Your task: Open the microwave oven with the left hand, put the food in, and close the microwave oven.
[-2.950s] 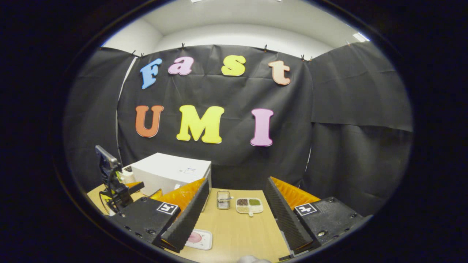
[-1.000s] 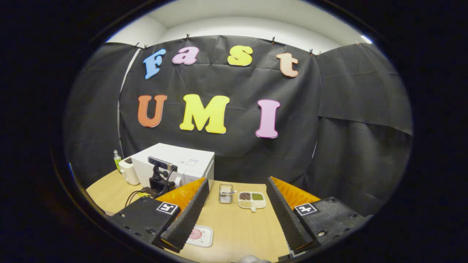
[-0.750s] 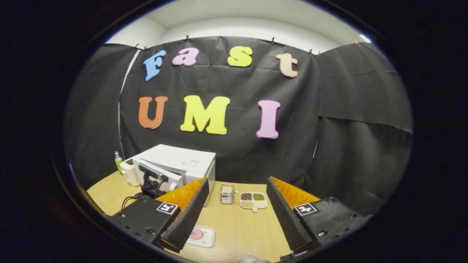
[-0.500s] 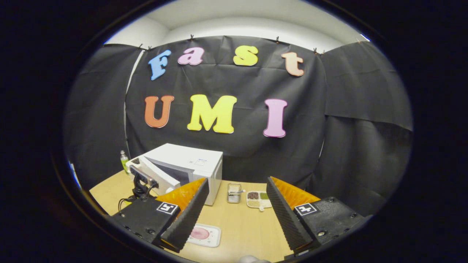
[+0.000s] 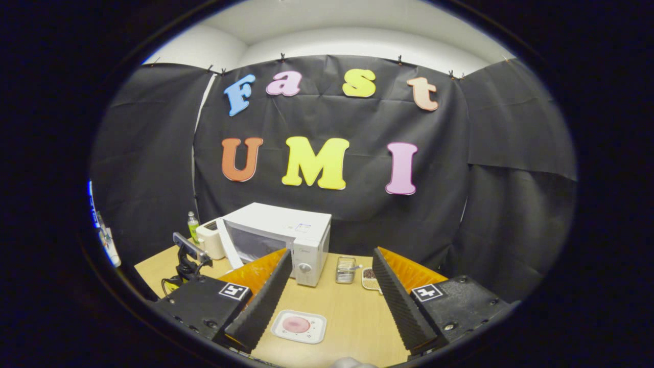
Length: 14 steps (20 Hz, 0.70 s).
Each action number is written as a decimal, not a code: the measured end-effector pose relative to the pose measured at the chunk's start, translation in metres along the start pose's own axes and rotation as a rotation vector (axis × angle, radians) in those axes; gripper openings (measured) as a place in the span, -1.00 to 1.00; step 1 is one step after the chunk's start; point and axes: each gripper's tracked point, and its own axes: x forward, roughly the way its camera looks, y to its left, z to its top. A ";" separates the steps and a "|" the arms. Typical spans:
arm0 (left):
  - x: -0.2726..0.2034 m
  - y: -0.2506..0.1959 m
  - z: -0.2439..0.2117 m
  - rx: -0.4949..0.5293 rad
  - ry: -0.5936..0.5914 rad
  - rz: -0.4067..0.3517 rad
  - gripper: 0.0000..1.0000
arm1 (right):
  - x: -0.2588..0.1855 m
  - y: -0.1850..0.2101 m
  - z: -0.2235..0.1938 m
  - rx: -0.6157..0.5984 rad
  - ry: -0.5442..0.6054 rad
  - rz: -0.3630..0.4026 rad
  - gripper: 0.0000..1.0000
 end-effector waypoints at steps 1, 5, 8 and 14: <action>-0.004 0.006 -0.002 0.018 0.000 0.020 -0.66 | -0.002 0.002 0.000 -0.002 0.000 0.003 0.93; -0.020 0.031 -0.006 0.050 -0.006 0.062 -0.41 | -0.006 0.010 -0.007 0.006 0.011 0.020 1.00; -0.033 0.043 -0.001 0.030 -0.033 0.052 0.67 | -0.006 0.018 -0.011 0.013 0.016 0.034 1.00; -0.052 0.077 -0.010 0.069 -0.018 0.099 0.93 | -0.001 0.039 -0.012 0.006 0.018 0.082 0.93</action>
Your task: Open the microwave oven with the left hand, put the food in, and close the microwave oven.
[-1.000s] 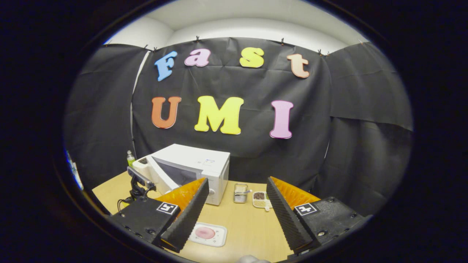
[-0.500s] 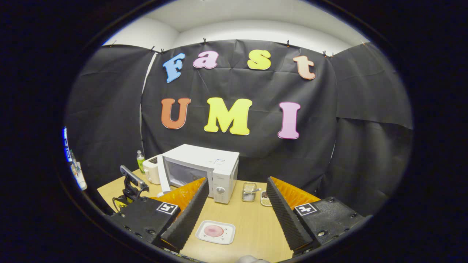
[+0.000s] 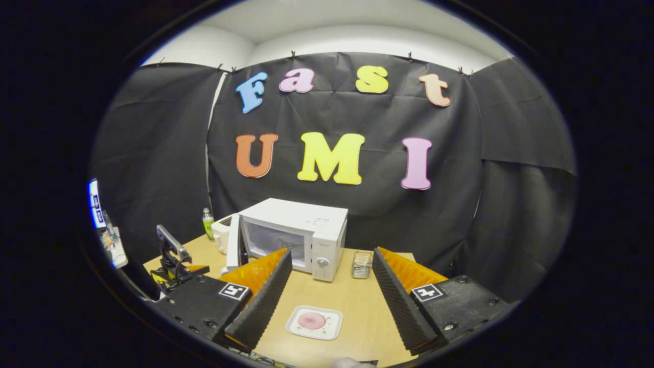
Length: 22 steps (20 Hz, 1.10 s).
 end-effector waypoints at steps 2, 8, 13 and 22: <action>-0.008 0.017 -0.006 -0.012 0.011 0.021 0.93 | 0.002 0.008 -0.003 -0.003 0.004 0.017 0.93; -0.035 0.078 -0.021 -0.011 0.038 0.118 0.93 | 0.012 0.025 -0.014 0.003 0.025 0.055 0.93; -0.046 0.118 -0.032 -0.047 0.055 0.175 0.92 | 0.019 0.028 -0.027 -0.007 0.053 0.063 1.00; -0.064 0.179 -0.037 -0.040 0.068 0.292 0.91 | 0.034 0.018 -0.068 -0.004 0.119 0.052 1.00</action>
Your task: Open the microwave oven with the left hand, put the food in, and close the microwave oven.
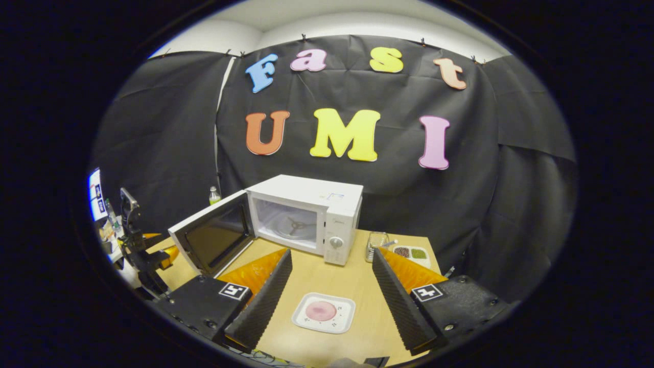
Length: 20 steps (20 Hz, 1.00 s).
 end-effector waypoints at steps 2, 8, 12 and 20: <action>-0.007 0.009 -0.003 -0.021 0.013 0.025 0.92 | 0.007 -0.002 -0.015 0.004 0.030 0.005 1.00; -0.045 -0.007 0.005 -0.036 0.002 0.000 0.91 | 0.034 -0.017 -0.093 0.090 0.197 0.022 1.00; -0.071 -0.040 0.032 -0.073 -0.029 -0.057 0.91 | 0.053 -0.045 -0.152 0.118 0.311 -0.023 0.94; -0.097 -0.101 0.081 -0.024 -0.059 -0.093 0.92 | 0.102 -0.049 -0.257 0.305 0.565 0.117 0.51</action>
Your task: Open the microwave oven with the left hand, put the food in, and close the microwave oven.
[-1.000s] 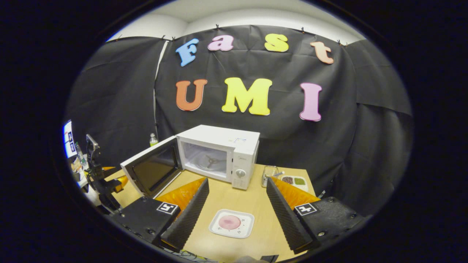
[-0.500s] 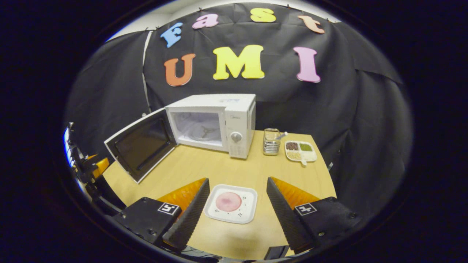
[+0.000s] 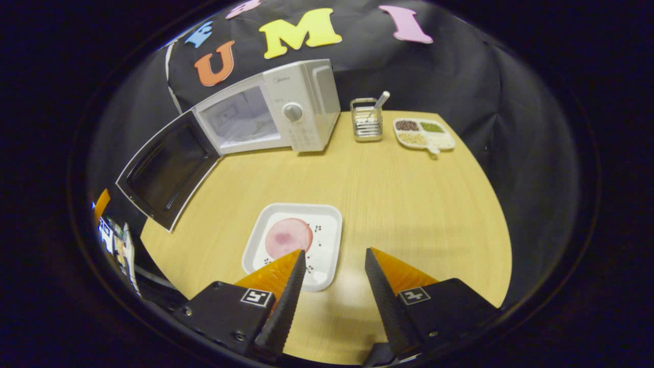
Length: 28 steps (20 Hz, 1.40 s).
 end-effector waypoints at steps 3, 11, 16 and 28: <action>-0.006 -0.020 0.013 0.008 0.004 0.012 0.91 | 0.027 -0.003 -0.002 0.073 0.069 0.076 0.36; -0.003 -0.043 0.027 0.023 0.009 0.026 0.91 | 0.051 -0.003 -0.012 0.109 0.189 0.135 -0.17; 0.007 -0.038 0.022 0.004 0.013 0.013 0.91 | 0.055 -0.011 -0.013 0.022 0.254 0.069 -0.72; 0.032 -0.009 0.011 0.005 0.011 -0.077 0.92 | 0.056 0.027 -0.021 0.232 0.308 0.130 -0.93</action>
